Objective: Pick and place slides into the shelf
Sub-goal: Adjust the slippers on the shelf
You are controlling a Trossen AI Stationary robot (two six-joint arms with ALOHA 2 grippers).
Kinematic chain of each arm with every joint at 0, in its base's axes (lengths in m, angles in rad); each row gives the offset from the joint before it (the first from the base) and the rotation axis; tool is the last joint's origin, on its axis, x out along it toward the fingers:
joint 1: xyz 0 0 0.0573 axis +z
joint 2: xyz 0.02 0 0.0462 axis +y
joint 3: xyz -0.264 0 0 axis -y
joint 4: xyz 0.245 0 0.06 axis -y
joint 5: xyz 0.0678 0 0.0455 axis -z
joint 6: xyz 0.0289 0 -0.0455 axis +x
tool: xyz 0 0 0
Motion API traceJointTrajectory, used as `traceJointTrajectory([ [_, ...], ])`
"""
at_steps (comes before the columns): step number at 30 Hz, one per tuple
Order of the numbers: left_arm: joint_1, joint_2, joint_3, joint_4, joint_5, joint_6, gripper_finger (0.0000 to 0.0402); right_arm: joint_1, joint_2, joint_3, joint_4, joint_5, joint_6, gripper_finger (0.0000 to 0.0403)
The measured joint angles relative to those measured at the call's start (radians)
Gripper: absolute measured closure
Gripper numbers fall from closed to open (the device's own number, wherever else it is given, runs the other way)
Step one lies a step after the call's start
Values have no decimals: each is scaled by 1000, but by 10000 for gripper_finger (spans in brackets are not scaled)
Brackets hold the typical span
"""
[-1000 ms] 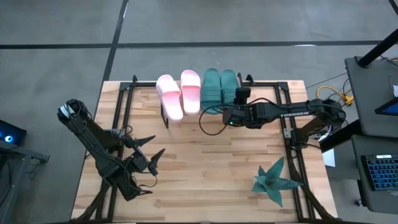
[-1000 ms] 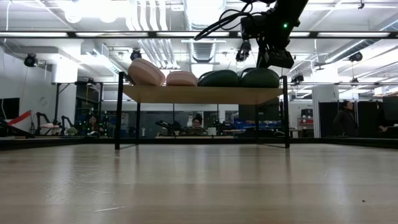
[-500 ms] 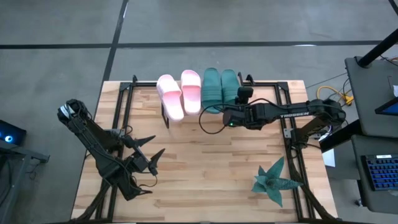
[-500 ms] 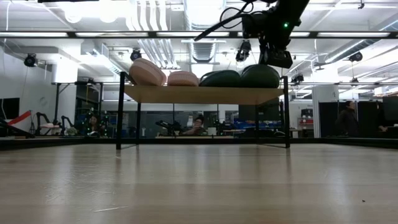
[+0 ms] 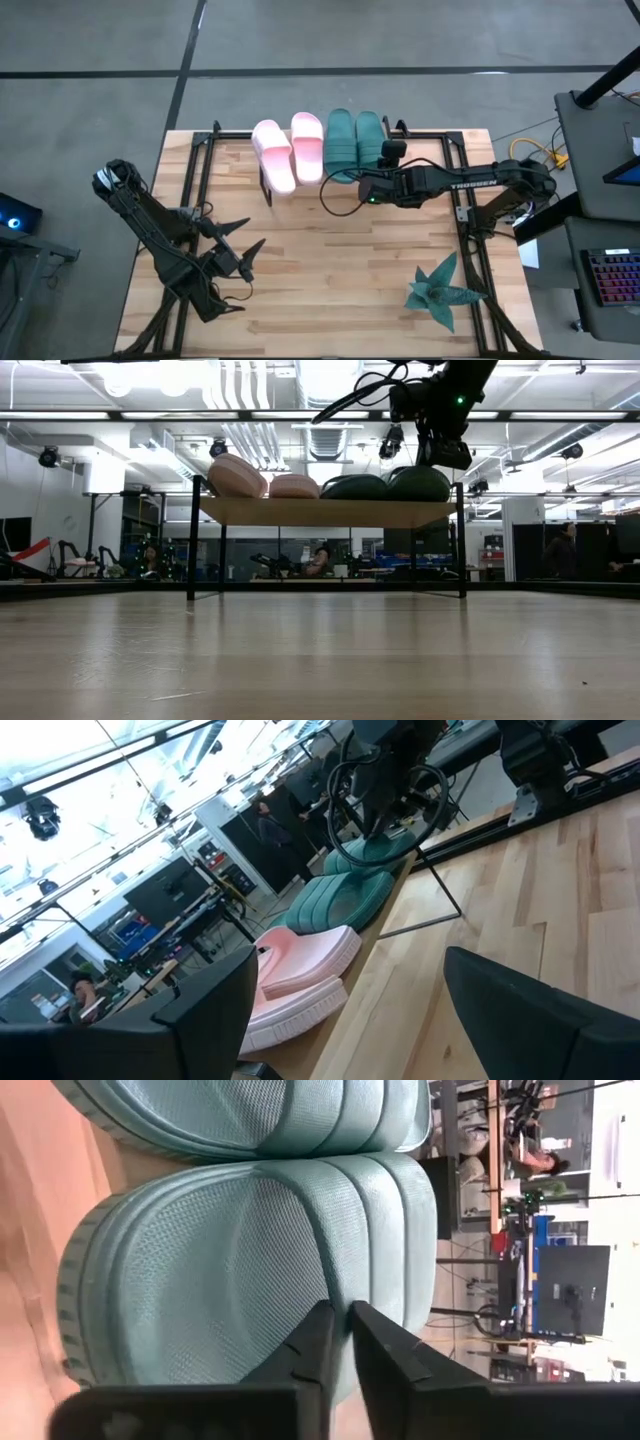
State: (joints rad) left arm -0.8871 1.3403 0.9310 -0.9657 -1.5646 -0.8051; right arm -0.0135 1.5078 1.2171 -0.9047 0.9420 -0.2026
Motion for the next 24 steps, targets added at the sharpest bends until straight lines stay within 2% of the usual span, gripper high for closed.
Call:
traceJointTrajectory([
  [13,1,0,-1,0,19,0,98,9,0,0,-19,-69,16,201],
  [18,1,0,-2,0,20,0,98,50,-1,23,-42,-69,20,173],
  [24,1,0,-2,0,20,0,98,96,-1,69,-4,-85,4,173],
])
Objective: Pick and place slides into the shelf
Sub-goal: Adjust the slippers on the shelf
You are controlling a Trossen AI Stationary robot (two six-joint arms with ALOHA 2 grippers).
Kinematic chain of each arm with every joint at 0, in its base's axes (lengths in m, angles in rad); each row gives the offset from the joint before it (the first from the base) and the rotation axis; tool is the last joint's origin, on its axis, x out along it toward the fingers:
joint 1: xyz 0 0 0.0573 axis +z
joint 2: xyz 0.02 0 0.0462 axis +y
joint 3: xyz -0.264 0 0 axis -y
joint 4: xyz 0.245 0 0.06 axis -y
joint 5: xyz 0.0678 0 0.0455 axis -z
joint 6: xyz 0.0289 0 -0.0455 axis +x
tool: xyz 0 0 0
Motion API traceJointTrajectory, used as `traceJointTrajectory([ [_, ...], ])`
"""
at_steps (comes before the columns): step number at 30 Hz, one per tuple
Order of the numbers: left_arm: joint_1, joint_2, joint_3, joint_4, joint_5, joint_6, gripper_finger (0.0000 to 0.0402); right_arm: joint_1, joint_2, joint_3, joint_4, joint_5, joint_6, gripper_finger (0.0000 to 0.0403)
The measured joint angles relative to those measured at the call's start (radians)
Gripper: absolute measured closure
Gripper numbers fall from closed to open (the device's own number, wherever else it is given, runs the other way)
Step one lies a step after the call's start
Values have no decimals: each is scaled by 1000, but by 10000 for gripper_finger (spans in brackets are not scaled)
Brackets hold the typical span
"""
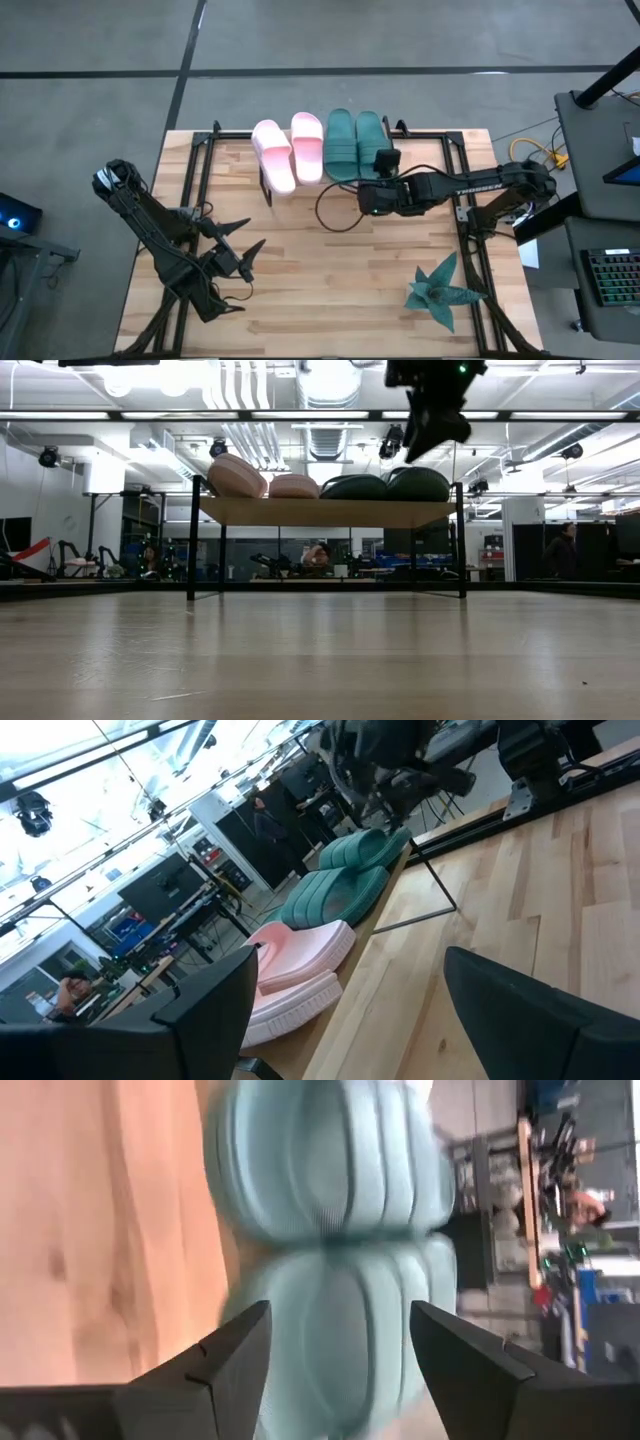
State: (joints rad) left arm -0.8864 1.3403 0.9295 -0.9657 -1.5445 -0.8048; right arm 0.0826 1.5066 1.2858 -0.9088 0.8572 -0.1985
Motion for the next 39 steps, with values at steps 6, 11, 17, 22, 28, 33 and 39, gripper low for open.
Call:
traceJointTrajectory([
  [6,0,0,0,0,0,0,98,0,7,2,192,-61,-167,182],
  [11,0,0,0,0,1,0,98,-7,36,2,322,-71,-310,184],
  [17,0,0,0,0,28,0,98,-44,114,1,373,-61,-396,184],
  [22,1,0,0,0,29,0,98,-73,158,19,376,52,-417,184],
  [28,1,0,0,0,33,0,98,-111,179,32,376,52,-416,190],
  [33,1,0,0,0,33,0,98,-123,185,34,377,52,-416,233],
  [39,1,0,0,0,32,0,98,-123,185,34,374,52,-416,321],
])
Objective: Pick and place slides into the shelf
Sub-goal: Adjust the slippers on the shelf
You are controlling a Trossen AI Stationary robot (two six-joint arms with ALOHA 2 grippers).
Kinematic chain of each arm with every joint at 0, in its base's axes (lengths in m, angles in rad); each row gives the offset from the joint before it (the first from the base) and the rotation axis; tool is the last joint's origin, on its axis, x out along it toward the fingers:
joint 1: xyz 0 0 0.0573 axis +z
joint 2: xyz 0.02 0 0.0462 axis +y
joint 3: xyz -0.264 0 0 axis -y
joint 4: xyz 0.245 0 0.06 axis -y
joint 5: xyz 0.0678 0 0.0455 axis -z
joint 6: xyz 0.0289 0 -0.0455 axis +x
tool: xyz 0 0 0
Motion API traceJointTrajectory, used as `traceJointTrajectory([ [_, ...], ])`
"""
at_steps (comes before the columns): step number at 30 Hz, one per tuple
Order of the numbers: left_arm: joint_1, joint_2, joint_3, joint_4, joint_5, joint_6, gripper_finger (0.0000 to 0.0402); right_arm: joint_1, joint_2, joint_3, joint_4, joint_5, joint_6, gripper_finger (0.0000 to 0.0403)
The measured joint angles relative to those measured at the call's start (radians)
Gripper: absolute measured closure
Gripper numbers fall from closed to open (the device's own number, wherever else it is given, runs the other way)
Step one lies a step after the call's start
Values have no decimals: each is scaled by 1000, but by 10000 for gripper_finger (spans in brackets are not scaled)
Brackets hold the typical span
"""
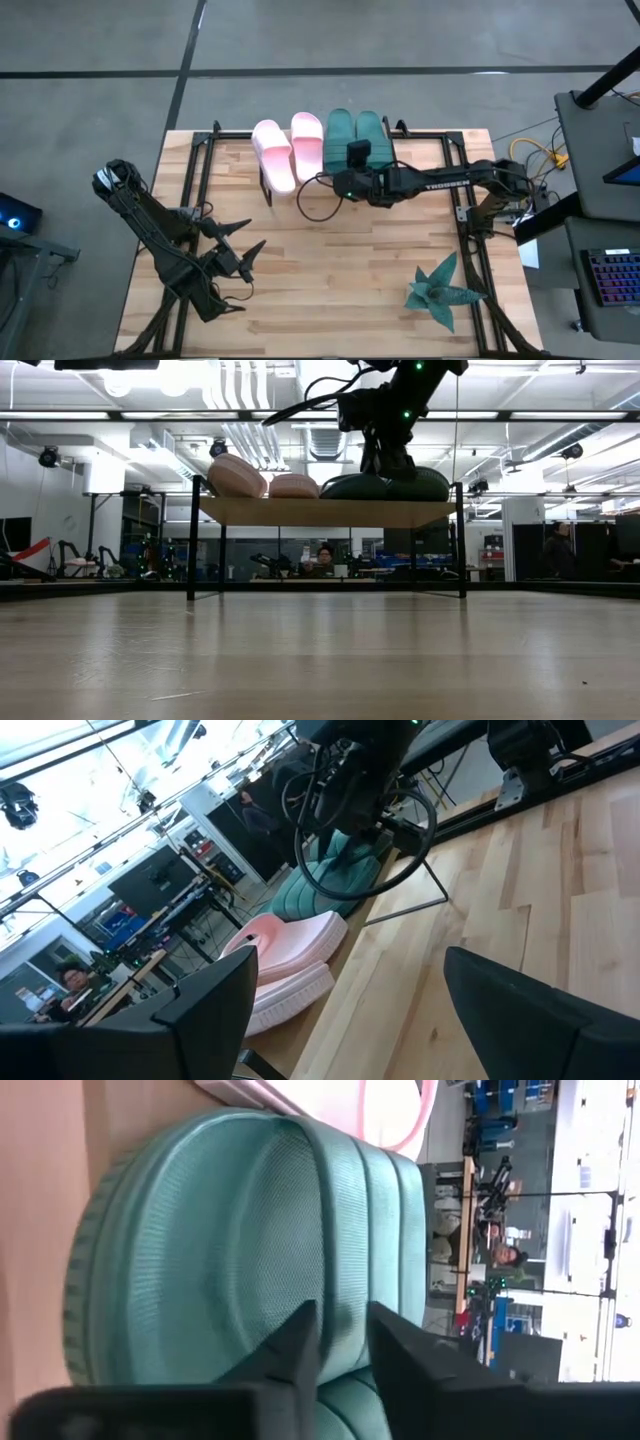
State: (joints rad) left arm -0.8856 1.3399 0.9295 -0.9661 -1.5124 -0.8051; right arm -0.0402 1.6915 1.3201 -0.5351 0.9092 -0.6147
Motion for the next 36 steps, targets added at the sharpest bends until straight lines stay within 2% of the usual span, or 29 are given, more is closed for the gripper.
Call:
traceJointTrajectory([
  [4,0,0,0,0,0,0,98,0,0,0,-8,0,-15,374],
  [7,0,0,0,0,0,0,98,1,0,0,-9,5,-34,389],
  [31,0,0,-1,6,8,0,98,3,-31,1,-96,0,4,389],
  [36,0,0,-1,6,9,0,98,5,-30,1,-108,0,9,349],
])
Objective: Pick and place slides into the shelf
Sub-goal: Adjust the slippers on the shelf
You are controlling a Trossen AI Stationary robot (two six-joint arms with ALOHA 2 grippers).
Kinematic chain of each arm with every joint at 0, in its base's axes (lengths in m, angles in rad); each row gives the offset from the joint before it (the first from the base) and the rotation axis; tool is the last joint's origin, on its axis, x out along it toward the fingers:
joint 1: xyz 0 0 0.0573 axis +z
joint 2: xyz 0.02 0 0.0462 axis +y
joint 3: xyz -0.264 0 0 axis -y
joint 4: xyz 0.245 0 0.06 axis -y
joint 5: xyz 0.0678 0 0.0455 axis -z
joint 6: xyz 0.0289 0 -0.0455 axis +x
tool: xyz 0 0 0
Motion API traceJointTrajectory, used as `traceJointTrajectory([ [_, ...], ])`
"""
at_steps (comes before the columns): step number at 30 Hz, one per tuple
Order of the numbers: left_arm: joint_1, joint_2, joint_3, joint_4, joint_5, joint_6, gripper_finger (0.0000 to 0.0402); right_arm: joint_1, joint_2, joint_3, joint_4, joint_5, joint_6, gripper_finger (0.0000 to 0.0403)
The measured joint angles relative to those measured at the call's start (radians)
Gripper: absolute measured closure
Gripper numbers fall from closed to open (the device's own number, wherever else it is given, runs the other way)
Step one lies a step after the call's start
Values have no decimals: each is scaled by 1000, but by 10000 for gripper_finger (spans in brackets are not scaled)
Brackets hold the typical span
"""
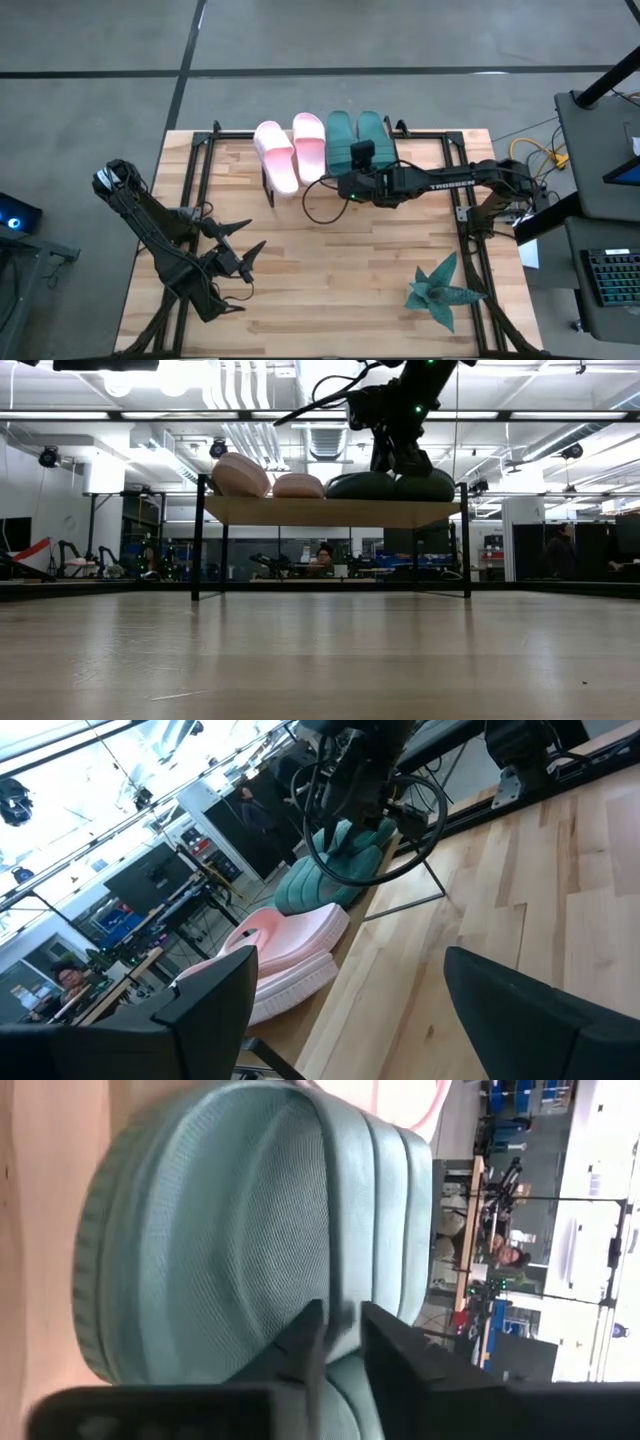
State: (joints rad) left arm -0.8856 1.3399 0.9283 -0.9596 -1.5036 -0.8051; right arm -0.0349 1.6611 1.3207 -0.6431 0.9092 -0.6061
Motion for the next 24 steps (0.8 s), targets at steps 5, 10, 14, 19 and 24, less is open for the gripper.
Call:
traceJointTrajectory([
  [5,0,0,0,0,8,0,98,11,0,-1,-9,6,3,270],
  [10,0,0,0,0,10,0,98,48,-1,3,-11,31,7,208],
  [14,0,0,0,0,11,0,98,86,-3,45,-8,54,47,184],
  [19,0,0,0,1,2,8,98,109,-3,100,100,-92,56,180],
  [24,0,0,2,0,-1,10,98,105,-2,130,226,-337,3,187],
])
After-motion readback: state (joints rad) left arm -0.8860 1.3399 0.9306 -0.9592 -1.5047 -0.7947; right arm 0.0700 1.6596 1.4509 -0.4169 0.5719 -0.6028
